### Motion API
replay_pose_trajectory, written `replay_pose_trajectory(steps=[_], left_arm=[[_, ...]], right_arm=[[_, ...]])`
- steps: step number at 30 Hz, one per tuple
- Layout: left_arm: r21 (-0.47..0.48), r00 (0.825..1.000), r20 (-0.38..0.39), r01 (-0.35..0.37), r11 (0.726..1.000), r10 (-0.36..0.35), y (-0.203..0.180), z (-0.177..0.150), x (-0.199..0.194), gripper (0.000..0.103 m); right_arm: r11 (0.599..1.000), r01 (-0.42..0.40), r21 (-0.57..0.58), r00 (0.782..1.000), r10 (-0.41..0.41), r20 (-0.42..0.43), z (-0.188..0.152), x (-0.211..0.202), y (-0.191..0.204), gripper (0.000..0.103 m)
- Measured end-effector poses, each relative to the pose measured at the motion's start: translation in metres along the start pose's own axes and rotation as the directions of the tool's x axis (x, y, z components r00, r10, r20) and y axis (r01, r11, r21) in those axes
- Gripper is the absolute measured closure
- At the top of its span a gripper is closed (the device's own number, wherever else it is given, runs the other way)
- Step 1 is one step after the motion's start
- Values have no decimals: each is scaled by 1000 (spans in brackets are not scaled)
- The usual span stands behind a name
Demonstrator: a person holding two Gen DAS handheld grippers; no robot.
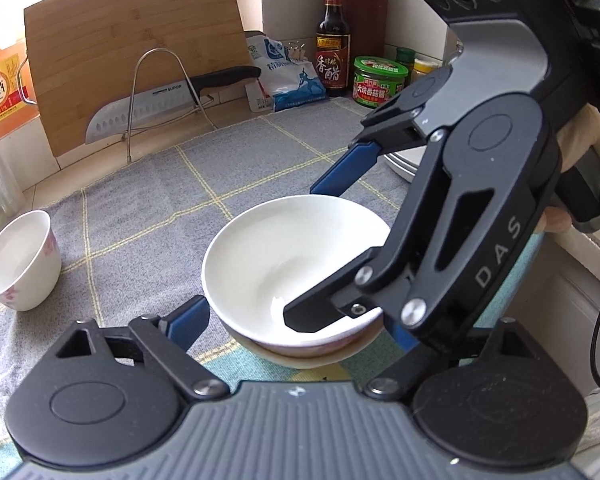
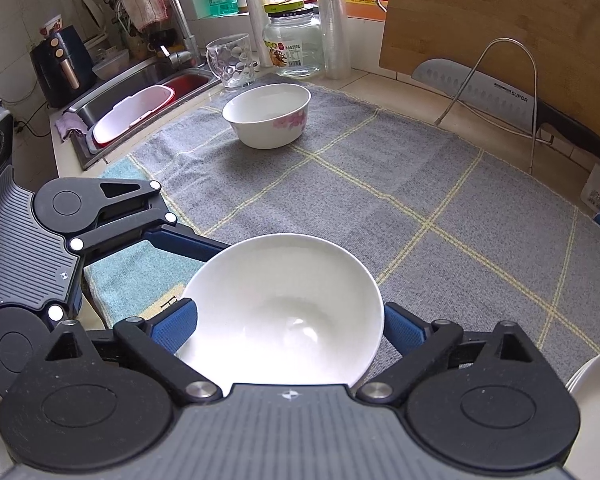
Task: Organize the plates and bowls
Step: 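Lower the bowl into the other bowl and open the right tool, then move the right tool to the rim of a remaining white bowl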
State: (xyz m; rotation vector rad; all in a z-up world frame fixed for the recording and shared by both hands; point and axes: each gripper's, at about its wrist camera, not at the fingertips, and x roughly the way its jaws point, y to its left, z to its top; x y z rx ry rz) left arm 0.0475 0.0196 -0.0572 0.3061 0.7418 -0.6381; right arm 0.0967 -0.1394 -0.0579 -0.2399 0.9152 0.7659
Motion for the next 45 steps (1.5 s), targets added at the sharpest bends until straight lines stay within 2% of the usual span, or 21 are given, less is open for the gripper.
replay_pose_trajectory(steps=[6,14,19,23,28,31,36,38,41,45], left_arm=[[0,1000,-2,7,1000,-7,1,-5,-12,9],[25,999,6,38,999,-39,4,-14,-27,9],[29,1000,17,20,999,-20,3,-13,-35,9],[-17,998,38,-39,999,39,5,-8,-43,9],[-147,985,22,-165,975,170,22,-4,-52,9],[-191,970,12,-236,953,243,37,-5,-53,9],[-214,937,-9,-343,915,349,80,-12,-44,9],[-210,926,-12,-371,904,378,99,-16,-35,9],[-206,919,-14,-388,898,393,129,-21,-23,9],[-237,915,-23,-395,887,402,170,-25,-4,9]], right_arm=[[999,39,4,999,-39,23,-5,-11,5,0],[990,130,54,989,-133,59,-18,-20,22,0],[987,143,79,987,-149,68,-21,-26,24,0],[993,113,14,990,-114,80,-13,-32,20,0],[995,76,-68,993,-69,98,10,-33,8,0],[994,42,-98,993,-31,112,28,-30,3,0],[992,36,-117,994,-23,110,62,-13,6,0],[992,38,-124,994,-25,107,77,-4,10,0],[990,71,-125,993,-58,101,100,17,16,0],[992,38,-121,997,-29,73,128,47,24,0]])
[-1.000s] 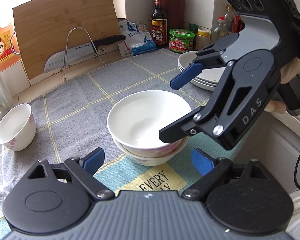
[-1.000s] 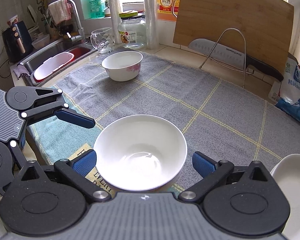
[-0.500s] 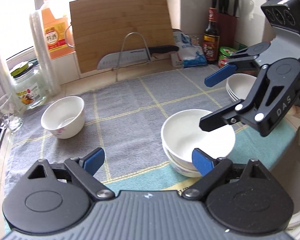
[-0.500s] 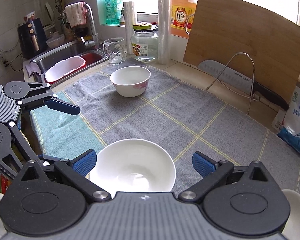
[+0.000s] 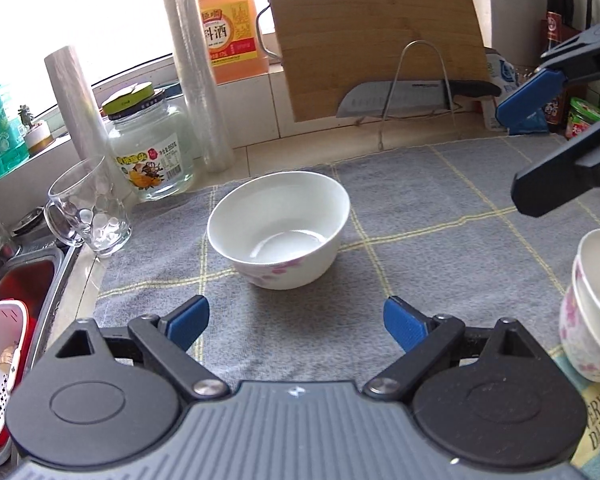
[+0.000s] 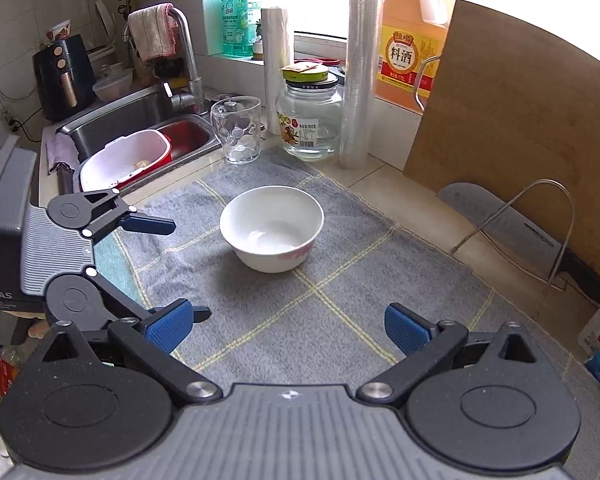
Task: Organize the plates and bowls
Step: 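Move the right tool to the rim of a remaining white bowl, then grasp the white bowl rim with the right tool and lift it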
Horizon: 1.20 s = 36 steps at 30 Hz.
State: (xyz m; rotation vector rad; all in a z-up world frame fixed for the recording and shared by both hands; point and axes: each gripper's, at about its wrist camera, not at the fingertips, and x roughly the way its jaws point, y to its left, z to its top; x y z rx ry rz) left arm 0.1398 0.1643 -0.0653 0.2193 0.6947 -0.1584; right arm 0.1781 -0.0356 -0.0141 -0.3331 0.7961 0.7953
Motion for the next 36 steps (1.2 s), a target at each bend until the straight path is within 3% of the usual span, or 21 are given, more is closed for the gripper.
replay_pose_trajectory(steps=[9,18,36], left_arm=[[35,998,29,53,998,-54,20,8,36,9],[58,995,50,84,995,-86,18,10,50,9],[61,992,66,104,993,-108,24,11,58,14]], right_arm=[[1000,-14,6,998,14,-65,46,77,-2,0],[1000,-10,27,992,13,-125,61,129,-16,0],[995,-81,59,983,90,-158,78,163,-26,22]])
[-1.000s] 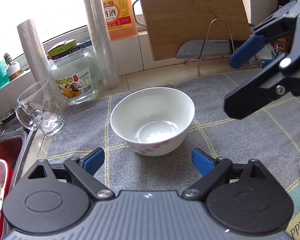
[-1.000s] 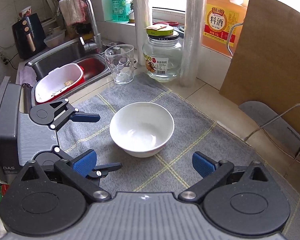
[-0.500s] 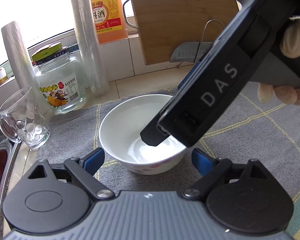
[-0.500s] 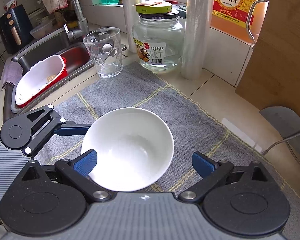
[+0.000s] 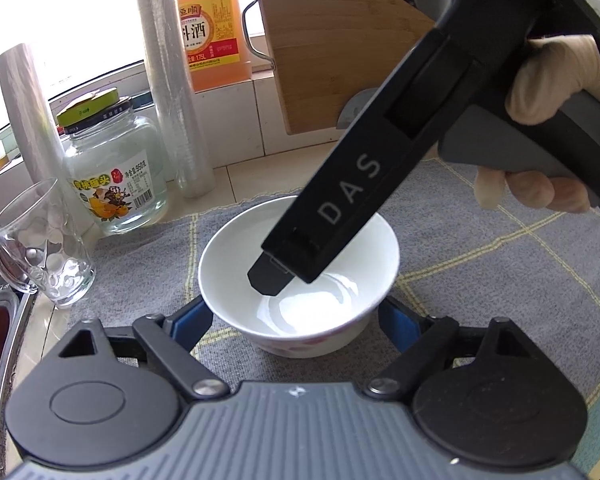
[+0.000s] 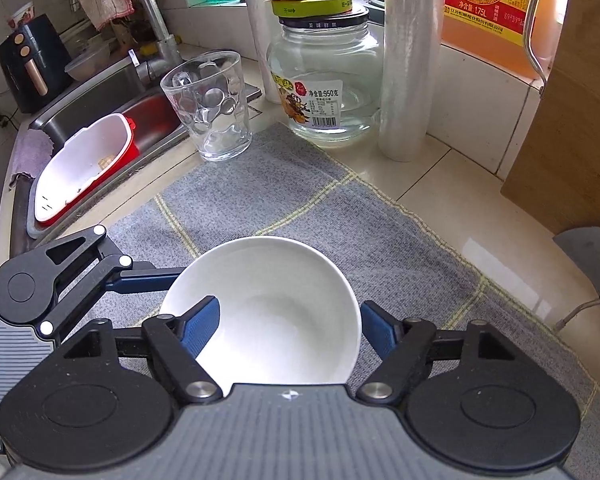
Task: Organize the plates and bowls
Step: 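Grasp the white bowl rim with the right tool and lift it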
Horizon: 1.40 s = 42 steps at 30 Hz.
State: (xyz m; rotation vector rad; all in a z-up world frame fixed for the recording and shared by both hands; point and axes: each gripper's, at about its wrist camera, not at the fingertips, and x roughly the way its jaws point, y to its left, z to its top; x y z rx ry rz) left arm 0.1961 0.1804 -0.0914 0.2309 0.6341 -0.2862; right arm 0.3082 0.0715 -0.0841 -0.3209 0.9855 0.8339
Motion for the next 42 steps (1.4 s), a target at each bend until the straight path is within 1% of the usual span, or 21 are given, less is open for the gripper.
replay_pose_trajectory(steps=[2,6,15,21,29,38,42], left_arm=[[3,1000,0,1,1000,-1,0,0,0,14],[6,1000,0,1,1000,-1,0,0,1,14],[13,1000,-1,8,1000,-8,-4,0,-6,14],[29,1000,-5,19,999,-19,-13,7,-26,14],[31,999,-14,40,999,-40,-33,14,-62,14],[38,996,-8,86,996,-86,-63,19,-98,14],[59,995,-10,102,993,-102,-78,17,-112,14]], right_arm=[[1000,-10,4,1000,10,-8,1,2,-2,25],[999,-36,20,999,36,-17,0,4,-5,26],[998,-47,30,999,48,-11,-1,-8,-1,26],[997,-64,31,998,64,-1,-7,-30,5,26],[996,-85,8,996,85,28,-24,-71,22,26],[997,-76,-2,996,76,46,-55,-112,37,26],[997,-76,-1,996,76,51,-73,-128,42,26]])
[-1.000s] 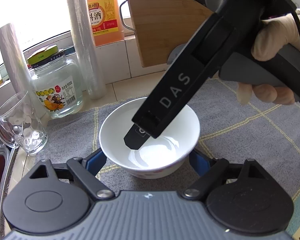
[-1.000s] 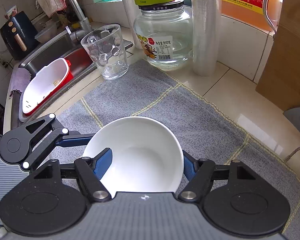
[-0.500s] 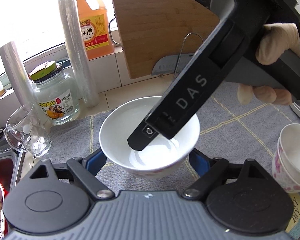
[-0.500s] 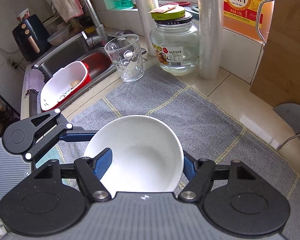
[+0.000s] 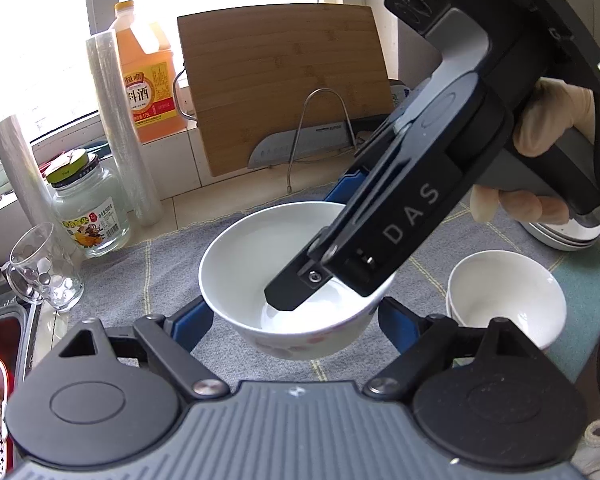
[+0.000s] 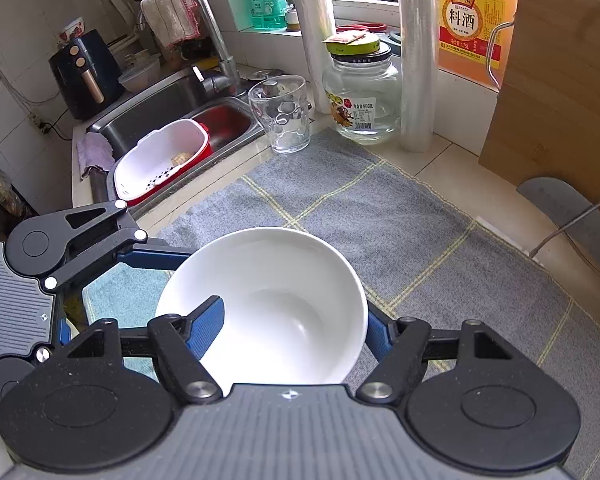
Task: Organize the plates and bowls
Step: 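Grasp the white bowl rim with the right tool and lift it, then lower the held bowl into the two nested bowls and open the right tool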
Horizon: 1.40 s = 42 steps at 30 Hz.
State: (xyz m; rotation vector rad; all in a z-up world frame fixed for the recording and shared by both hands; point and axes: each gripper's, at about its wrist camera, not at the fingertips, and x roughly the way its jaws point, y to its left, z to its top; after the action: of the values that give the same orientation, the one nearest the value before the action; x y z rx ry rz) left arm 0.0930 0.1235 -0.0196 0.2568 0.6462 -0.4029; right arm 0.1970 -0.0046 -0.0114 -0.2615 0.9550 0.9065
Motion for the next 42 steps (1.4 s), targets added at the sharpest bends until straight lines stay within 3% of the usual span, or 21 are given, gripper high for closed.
replay_pose_trajectory(steps=[24,42], left_arm=[[102,989,12,146,984,-148,-99,11,-23,14],[102,976,-52,216,971,-212,-123,4,1,14]], right_arm=[[990,110,84,994,-112,17,-99,-89,-5,24],[980,132,147,991,-131,-17,-141,-93,-22,24]])
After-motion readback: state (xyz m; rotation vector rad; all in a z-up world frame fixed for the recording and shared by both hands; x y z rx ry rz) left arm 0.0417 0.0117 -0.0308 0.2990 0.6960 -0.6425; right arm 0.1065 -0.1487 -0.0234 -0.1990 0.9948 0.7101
